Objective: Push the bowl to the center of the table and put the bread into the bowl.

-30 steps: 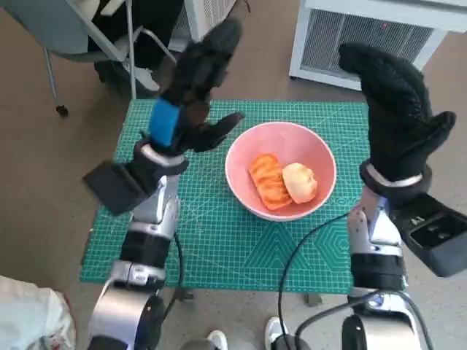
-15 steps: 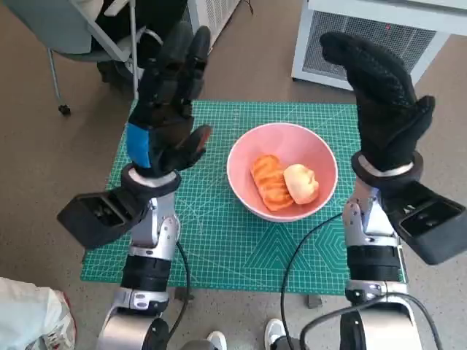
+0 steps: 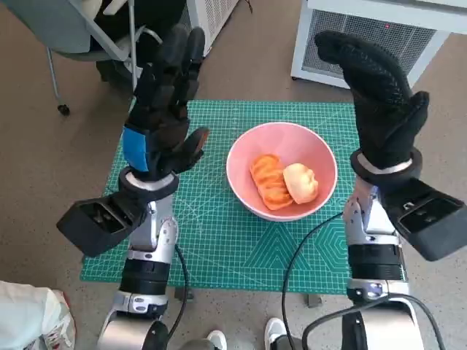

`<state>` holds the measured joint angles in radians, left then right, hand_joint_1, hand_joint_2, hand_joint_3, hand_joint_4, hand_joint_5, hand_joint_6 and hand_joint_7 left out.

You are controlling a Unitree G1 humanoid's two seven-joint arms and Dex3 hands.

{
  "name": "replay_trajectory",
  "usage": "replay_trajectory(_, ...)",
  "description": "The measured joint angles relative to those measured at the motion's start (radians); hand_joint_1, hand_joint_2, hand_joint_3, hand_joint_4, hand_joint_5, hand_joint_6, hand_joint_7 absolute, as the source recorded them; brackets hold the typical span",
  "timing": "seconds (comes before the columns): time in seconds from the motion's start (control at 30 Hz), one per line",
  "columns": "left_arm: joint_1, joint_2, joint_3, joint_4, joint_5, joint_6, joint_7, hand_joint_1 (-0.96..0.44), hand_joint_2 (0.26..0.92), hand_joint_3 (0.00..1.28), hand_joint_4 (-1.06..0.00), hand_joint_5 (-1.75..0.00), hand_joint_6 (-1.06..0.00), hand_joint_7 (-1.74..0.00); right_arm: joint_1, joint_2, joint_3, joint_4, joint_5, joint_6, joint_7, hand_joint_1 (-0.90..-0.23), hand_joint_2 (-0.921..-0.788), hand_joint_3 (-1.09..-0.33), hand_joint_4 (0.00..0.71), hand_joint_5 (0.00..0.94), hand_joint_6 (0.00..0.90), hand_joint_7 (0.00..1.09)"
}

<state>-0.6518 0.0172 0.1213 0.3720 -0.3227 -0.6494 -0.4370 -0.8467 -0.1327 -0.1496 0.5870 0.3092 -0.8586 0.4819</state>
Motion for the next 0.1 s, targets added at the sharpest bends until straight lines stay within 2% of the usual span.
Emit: replay_trajectory(0.1, 0.009, 0.004, -0.003, -0.008, -0.001, 0.012, -0.004, -0.63, 0.921, 0.34, -0.17, 0.0, -0.35, -0.07, 0.0, -0.003, 0.002, -0.003, 0.0, 0.003, 0.0, -0.539, -0.921, -0.77, 0.188, 0.132, -0.001, 0.64)
